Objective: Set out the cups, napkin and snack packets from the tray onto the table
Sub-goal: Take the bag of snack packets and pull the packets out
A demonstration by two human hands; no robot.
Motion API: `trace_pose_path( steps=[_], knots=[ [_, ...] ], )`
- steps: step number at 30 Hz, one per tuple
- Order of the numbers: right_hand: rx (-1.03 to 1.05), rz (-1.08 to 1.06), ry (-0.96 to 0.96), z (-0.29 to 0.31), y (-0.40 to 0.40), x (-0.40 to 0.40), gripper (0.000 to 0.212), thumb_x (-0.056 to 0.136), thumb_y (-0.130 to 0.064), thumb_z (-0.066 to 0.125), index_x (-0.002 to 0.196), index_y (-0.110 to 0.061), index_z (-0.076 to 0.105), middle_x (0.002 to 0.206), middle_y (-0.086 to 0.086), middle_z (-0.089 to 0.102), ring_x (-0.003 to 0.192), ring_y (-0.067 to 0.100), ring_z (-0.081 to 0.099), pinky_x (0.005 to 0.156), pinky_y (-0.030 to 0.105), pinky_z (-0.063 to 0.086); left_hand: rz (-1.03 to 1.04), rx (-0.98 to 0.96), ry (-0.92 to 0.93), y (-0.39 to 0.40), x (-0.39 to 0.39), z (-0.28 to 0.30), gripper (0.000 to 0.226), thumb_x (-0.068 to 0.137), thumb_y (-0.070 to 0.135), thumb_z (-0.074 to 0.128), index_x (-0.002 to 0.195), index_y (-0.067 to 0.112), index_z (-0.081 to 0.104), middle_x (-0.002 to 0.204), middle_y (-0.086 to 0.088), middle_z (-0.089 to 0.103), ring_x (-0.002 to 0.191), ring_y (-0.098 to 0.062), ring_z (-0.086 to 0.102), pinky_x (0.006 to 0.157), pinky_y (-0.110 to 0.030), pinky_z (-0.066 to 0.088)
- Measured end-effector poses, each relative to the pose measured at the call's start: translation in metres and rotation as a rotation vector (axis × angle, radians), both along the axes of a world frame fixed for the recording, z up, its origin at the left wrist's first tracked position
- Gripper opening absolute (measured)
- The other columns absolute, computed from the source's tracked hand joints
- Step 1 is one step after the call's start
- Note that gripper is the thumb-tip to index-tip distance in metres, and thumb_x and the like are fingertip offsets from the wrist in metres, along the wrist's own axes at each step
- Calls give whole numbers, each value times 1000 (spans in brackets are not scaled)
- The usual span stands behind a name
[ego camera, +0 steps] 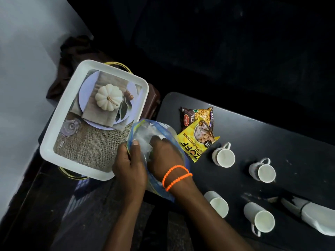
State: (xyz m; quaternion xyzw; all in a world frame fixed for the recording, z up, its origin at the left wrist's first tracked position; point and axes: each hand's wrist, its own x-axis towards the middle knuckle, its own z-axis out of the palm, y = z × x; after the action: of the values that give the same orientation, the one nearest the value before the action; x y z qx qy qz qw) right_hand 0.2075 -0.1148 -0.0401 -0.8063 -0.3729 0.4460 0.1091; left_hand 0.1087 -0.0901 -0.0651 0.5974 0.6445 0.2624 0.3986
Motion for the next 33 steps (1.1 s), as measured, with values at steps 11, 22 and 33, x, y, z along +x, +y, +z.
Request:
trace_pose_path(
  steps=[11, 22, 33],
  knots=[
    [390, 99, -51, 137, -14, 40, 24, 83, -31, 67, 106, -26, 73, 100, -3, 74, 97, 20, 66, 82, 35, 52, 21, -29, -119, 16, -19, 4, 26, 94, 37, 55, 98, 13, 65, 86, -13, 69, 83, -33, 66, 79, -53, 55],
    [736, -310, 513, 121, -12, 123, 29, 86, -3, 75, 115, -5, 74, 105, 7, 80, 94, 18, 77, 82, 29, 62, 149, -59, -66, 24, -44, 6, 31, 92, 31, 52, 80, 3, 55, 71, -1, 53, 73, -16, 42, 69, -39, 34],
    [423, 533, -547, -72, -2, 101, 31, 90, -9, 48, 109, -14, 72, 107, 10, 70, 101, 33, 59, 79, 46, 53, 325, -208, -292, 26, -50, 10, 23, 99, 18, 60, 79, 24, 71, 68, 19, 70, 77, -9, 58, 69, -25, 49]
  ],
)
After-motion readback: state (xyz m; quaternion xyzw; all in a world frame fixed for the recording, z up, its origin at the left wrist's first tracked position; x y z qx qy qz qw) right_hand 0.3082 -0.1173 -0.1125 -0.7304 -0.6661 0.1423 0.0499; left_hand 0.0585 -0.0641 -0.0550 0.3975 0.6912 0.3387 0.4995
